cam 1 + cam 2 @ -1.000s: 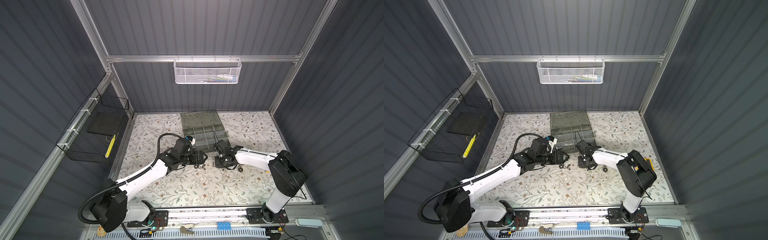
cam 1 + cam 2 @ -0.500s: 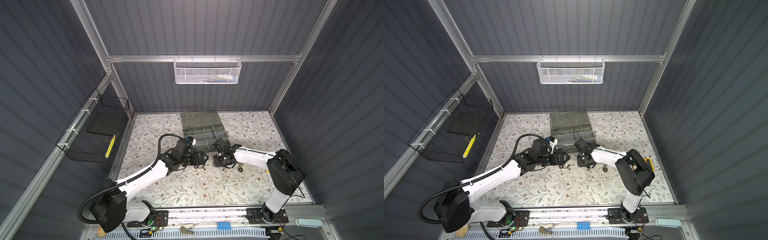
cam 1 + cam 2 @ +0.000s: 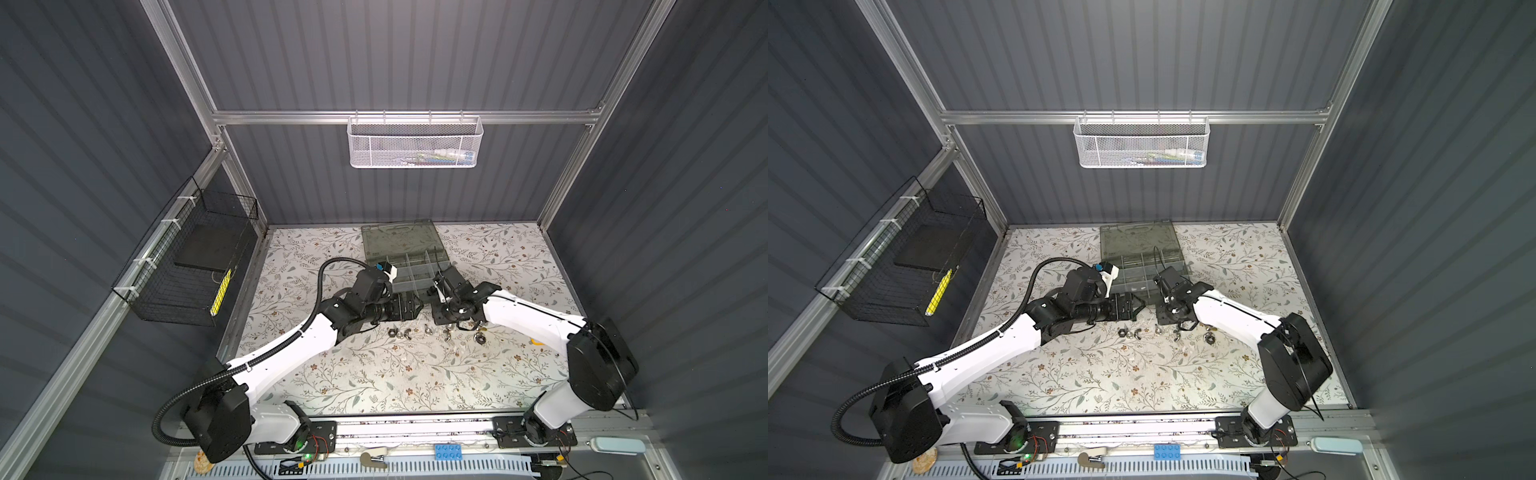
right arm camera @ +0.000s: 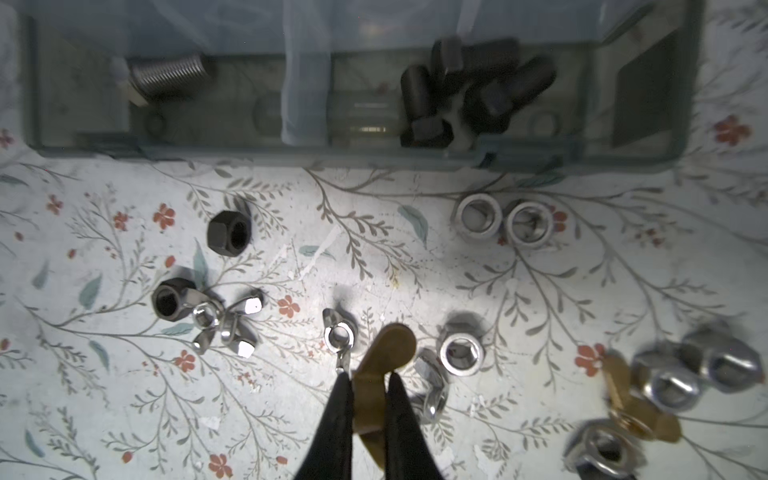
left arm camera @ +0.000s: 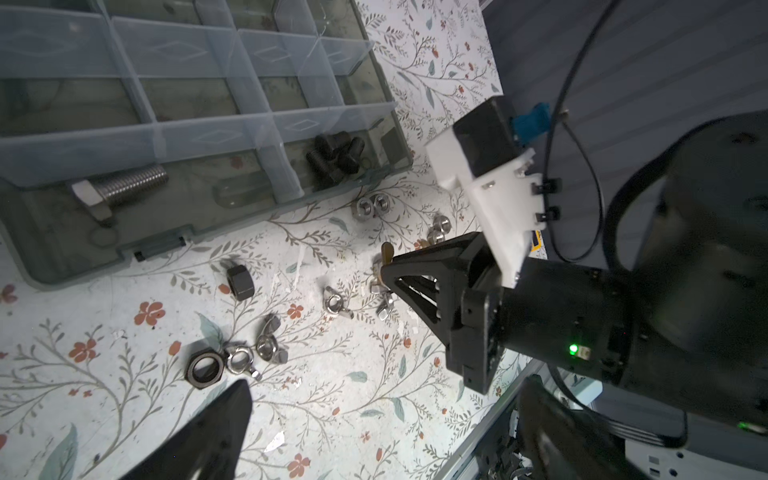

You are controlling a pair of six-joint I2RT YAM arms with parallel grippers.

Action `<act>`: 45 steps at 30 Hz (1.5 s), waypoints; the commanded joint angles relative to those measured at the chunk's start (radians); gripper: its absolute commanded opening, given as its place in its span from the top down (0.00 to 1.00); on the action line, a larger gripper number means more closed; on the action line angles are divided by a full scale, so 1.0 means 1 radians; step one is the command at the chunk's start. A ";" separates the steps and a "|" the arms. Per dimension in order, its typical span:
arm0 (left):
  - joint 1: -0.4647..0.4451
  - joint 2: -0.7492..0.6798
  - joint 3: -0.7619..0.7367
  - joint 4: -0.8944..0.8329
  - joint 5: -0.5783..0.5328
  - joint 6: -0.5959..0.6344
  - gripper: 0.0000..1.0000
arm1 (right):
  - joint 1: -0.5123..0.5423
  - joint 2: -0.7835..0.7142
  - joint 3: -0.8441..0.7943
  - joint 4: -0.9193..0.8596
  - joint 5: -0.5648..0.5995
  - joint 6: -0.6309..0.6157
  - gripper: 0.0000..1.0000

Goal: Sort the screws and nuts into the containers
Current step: 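Lift the brass wing nut with right gripper over a compartment while left follows, then open the right gripper to drop the brass wing nut into the compartment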

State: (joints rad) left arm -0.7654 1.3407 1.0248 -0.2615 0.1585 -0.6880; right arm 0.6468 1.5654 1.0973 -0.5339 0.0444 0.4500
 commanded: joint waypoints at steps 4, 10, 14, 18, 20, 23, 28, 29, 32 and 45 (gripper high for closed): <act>-0.006 0.097 0.134 -0.061 -0.011 0.074 0.00 | -0.109 -0.044 0.131 -0.067 -0.051 -0.034 0.96; -0.006 0.222 0.293 -0.117 -0.030 0.161 0.00 | -0.216 0.032 0.250 -0.054 -0.117 -0.046 0.95; -0.006 0.282 0.377 -0.147 -0.054 0.217 0.00 | -0.260 0.114 0.328 -0.044 -0.144 -0.049 0.94; -0.006 0.329 0.438 -0.147 -0.083 0.255 0.00 | -0.304 0.196 0.390 -0.018 -0.179 -0.030 0.95; -0.006 0.353 0.456 -0.150 -0.092 0.269 0.00 | -0.316 0.238 0.420 -0.011 -0.198 -0.025 0.95; -0.005 0.382 0.478 -0.142 -0.102 0.293 0.00 | -0.325 0.305 0.473 -0.014 -0.208 -0.033 0.95; -0.006 0.408 0.493 -0.120 -0.132 0.327 0.00 | -0.340 0.389 0.527 -0.009 -0.219 -0.031 0.95; -0.006 0.413 0.495 -0.115 -0.139 0.335 0.00 | -0.343 0.400 0.533 -0.005 -0.226 -0.028 0.95; -0.007 0.435 0.513 -0.112 -0.148 0.361 0.00 | -0.348 0.437 0.553 0.002 -0.235 -0.025 0.94; -0.006 0.472 0.511 -0.084 -0.180 0.404 0.00 | -0.350 0.549 0.572 0.025 -0.243 -0.017 0.93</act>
State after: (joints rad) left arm -0.7654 1.8050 1.5288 -0.3637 -0.0017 -0.3161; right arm 0.3035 2.0983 1.6444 -0.5224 -0.1921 0.4263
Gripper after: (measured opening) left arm 0.997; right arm 0.134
